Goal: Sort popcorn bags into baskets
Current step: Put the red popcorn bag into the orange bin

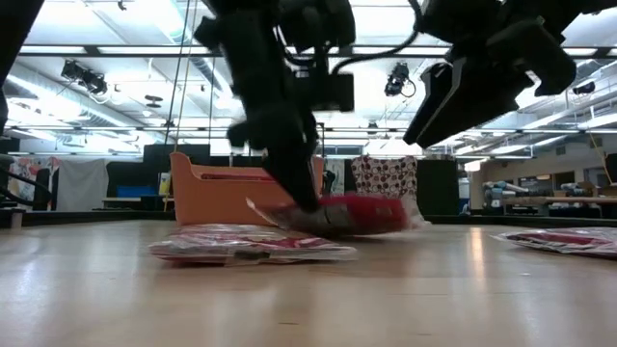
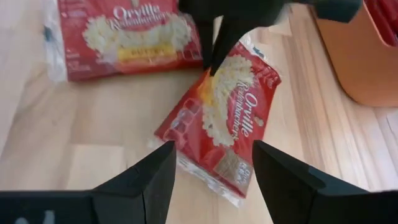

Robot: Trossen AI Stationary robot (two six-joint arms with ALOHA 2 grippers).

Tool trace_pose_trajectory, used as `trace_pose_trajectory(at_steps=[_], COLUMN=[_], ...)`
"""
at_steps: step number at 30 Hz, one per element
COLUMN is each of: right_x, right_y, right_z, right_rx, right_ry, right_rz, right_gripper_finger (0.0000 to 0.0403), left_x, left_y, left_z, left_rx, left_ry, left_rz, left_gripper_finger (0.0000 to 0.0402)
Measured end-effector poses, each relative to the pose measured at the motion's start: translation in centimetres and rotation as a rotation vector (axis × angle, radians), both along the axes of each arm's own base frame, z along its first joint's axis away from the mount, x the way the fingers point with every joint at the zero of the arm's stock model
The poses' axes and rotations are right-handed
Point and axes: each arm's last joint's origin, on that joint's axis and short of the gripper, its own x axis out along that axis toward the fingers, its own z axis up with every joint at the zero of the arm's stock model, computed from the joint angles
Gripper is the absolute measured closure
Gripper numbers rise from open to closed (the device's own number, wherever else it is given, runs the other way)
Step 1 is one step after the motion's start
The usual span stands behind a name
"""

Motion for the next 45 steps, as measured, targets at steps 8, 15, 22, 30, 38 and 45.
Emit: trace_pose_trajectory(at_steps=[8,15,22,30,38,45], right_x=[0.6,1.0,1.3,1.1,1.1,1.4], right_y=[0.1,-1.3,-3.0,-3.6,-3.7,-4.4], right_z=[0.5,0.6,0.1,-0.2,-0.4,-0.2], right_rx=[0.001,-0.087,-0.052,-0.037,0.003,0.037], right_ry=[-0.070,-0.055,-0.002,0.034,0.049,0.015], right_rz=[0.023,0.022,0.030,0.025,0.027,-0.037], right_gripper_finger=[0.0186,0.0186,0.0211,0.0345,0.0369,0.0378], left_x=[0.0,0.8,1.5,1.7,1.8,1.8], left_y=[3.2,4.3,5.4,5.6,5.0,4.6], left_z=[3.6,5.9,7.6,8.2,8.3,8.2], left_rx=[-0.282,-0.379,-0.394,-0.422,-0.411,-0.362], left_ry=[-0.031,-0.074,-0.119,-0.136,-0.150,-0.153], left_rz=[0.203,0.200,0.203,0.172,0.181,0.135], left_gripper_finger=[0.0397,0.0398,0.0399,0.0386,0.0276,0.0168])
